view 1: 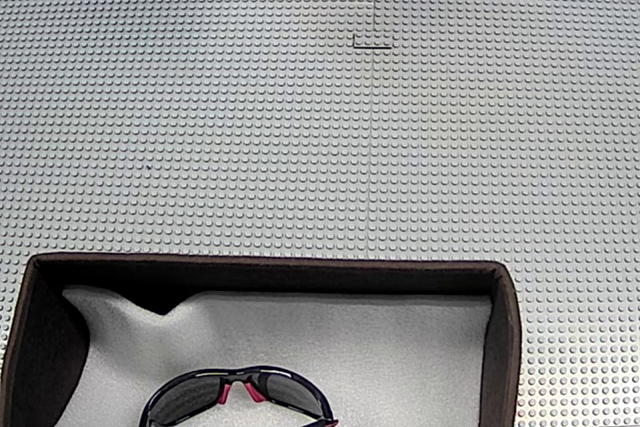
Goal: Grasp a glasses and put it in the bin.
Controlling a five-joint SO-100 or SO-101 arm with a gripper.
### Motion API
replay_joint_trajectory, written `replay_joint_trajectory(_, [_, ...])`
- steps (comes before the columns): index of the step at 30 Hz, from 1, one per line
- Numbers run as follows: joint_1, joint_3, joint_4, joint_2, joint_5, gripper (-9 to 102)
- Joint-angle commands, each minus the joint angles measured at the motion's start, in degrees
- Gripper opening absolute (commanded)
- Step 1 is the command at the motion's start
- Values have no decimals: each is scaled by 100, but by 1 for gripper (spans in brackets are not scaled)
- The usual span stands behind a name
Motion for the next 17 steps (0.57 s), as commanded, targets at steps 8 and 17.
replay_joint_trajectory(8, [-132,-88,62,123,-97,0])
replay_joint_trajectory(17, [-158,-105,9,114,-114,24])
